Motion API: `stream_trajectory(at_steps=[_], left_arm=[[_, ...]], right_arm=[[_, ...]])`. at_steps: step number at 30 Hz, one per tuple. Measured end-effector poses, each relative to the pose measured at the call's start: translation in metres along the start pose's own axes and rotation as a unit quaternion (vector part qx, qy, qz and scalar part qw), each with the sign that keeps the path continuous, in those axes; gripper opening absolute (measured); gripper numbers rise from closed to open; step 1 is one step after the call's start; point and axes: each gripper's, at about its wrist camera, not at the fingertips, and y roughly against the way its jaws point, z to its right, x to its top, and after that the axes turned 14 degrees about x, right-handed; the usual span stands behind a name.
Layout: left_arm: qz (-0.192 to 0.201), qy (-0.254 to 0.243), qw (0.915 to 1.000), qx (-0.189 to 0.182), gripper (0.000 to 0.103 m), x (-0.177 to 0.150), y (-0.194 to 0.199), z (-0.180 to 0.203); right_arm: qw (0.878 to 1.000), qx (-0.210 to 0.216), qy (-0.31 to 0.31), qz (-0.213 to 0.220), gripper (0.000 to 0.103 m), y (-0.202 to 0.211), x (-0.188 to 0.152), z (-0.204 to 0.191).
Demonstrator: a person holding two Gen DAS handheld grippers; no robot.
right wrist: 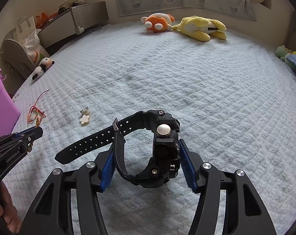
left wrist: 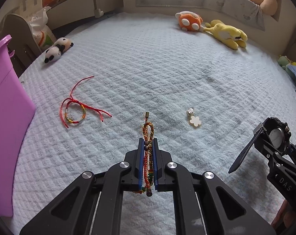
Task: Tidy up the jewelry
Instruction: 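Carry the braided bracelet in the left tool while the right tool carries the wristwatch to the tub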
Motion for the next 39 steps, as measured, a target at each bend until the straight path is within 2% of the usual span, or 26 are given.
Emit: stream_trajectory(at_steps=[8, 15, 19, 25, 32, 39], left_arm=[[-0.003, 0.006, 1.0000, 0.001, 0.008, 0.004, 0.050, -0.019], [-0.004, 0.026, 0.9996, 0.007, 0.008, 0.016, 0.127, -0.051], [-0.008, 0.042, 0.9988, 0.024, 0.008, 0.023, 0.177, -0.080], [-0.016, 0.093, 0.9939, 0.056, 0.008, 0.031, 0.240, -0.138], [-0.030, 0.152, 0.9829, 0.100, 0.008, 0.033, 0.276, -0.225], [-0.036, 0.191, 0.9713, 0.137, 0.008, 0.032, 0.277, -0.323]], right_arm=[[1.000, 0.010, -0.004, 0.003, 0.057, 0.055, 0.004, -0.021], [0.999, 0.033, 0.017, 0.004, 0.057, 0.129, 0.025, -0.062], [0.997, 0.059, 0.048, -0.002, 0.057, 0.172, 0.042, -0.096], [0.988, 0.125, 0.095, -0.005, 0.057, 0.221, 0.071, -0.157], [0.970, 0.200, 0.135, -0.014, 0.057, 0.236, 0.097, -0.243], [0.958, 0.248, 0.144, -0.032, 0.057, 0.212, 0.113, -0.338]])
